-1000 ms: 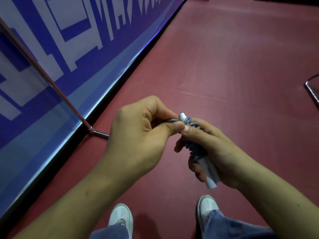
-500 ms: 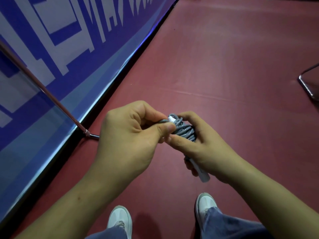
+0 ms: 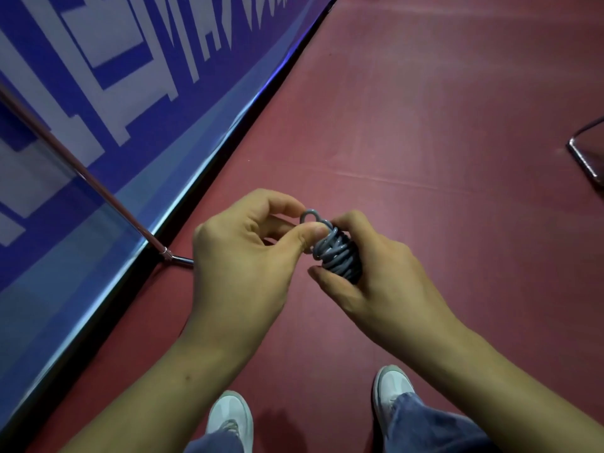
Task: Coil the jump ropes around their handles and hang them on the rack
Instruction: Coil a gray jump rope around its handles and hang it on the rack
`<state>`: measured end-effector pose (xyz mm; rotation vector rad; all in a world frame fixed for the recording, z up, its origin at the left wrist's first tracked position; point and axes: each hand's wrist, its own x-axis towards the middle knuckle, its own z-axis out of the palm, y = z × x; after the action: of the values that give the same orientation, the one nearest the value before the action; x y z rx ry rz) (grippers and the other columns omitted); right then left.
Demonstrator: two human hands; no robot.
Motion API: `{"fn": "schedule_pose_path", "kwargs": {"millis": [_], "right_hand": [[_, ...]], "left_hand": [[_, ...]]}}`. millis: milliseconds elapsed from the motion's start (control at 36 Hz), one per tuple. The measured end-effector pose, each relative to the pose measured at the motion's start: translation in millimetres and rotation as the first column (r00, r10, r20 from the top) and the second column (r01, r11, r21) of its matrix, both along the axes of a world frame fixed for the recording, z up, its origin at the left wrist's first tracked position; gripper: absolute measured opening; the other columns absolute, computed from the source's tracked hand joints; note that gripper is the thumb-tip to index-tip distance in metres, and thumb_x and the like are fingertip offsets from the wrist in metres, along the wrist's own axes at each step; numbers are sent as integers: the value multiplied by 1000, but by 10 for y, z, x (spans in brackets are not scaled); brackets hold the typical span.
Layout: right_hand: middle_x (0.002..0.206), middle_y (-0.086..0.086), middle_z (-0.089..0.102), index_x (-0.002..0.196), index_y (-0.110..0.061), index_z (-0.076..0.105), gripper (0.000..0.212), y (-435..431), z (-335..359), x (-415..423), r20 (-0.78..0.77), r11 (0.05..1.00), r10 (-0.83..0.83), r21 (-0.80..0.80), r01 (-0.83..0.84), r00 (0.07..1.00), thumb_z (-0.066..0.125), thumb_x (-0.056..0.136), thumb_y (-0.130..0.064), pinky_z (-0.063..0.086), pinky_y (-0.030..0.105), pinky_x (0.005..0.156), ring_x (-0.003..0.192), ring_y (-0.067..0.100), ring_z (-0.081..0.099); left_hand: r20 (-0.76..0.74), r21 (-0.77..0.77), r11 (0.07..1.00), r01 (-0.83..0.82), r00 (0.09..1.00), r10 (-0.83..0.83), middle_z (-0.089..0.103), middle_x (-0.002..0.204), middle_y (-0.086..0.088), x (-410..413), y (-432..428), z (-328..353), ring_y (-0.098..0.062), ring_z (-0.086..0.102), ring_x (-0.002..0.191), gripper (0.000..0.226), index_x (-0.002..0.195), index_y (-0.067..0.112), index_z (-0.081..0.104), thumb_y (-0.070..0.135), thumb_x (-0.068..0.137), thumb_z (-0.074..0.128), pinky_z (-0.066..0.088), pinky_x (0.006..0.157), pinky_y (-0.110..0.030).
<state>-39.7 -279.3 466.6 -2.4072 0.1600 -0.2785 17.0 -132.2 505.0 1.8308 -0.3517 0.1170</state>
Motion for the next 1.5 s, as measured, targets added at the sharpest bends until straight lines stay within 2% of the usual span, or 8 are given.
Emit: {"fn": "schedule_pose_path", "kwargs": {"millis": [250,417,583,806,917,1139,1361,1500], "right_hand": [[89,-12,65,111,-40,45,33,-17,34,0,47,999,-26,-47,28,999,68,88,-44,53,42,64,80,16,63],[95,-9,62,116,-40,44,38,27,82,-20,46,985,-42,-166,49,998,67,86,-47,53,44,64,84,25,63],[97,-7,58,118,-41,42,39,79,108,-25,16,964,-63,-257,65,998,60,86,-54,54,45,62,81,33,64],[96,-6,56,119,-40,41,41,103,96,-13,-38,931,-62,-362,44,997,60,87,-56,51,40,56,77,34,63],[96,-6,55,117,-39,40,40,106,92,-13,-51,930,-54,-366,31,997,61,87,-55,52,41,58,77,33,62],[92,-7,55,114,-38,39,40,76,92,4,-76,948,-59,-317,32,995,66,88,-53,49,40,60,80,31,59],[94,-6,56,113,-39,40,39,57,62,6,-91,951,-74,-306,43,993,65,87,-54,51,42,62,82,34,61],[95,-6,55,115,-38,39,38,70,36,11,-118,930,-73,-366,25,990,61,90,-56,49,40,58,78,34,61]], "left_hand": [[85,70,996,49,995,-55,76,79,18,-29,-36,-78,1,73,76,19,93,25,82,10,82,81,57,71,-15],[10,47,998,44,999,-44,76,77,17,-28,-50,-76,0,72,75,16,92,24,83,11,81,81,59,73,-21],[128,169,986,10,991,-32,71,72,5,7,-58,-134,-13,70,68,9,89,23,81,20,84,73,58,67,-40],[-72,197,979,62,996,-49,74,68,2,166,-4,-102,-12,74,62,21,103,19,79,9,86,78,63,71,-35],[-245,99,992,83,968,-57,75,71,-7,205,29,-43,-15,75,58,17,104,8,75,1,88,75,60,59,-22],[-72,226,970,87,995,-72,73,66,5,208,21,-59,-7,73,60,16,85,23,70,10,84,80,62,74,-37],[-36,284,954,98,995,-91,75,70,12,151,-10,-62,1,69,64,15,87,24,82,10,84,78,60,67,-28],[26,420,906,52,997,-69,75,69,3,123,-37,-87,-9,69,68,8,81,19,81,13,81,76,51,64,-24]]}}
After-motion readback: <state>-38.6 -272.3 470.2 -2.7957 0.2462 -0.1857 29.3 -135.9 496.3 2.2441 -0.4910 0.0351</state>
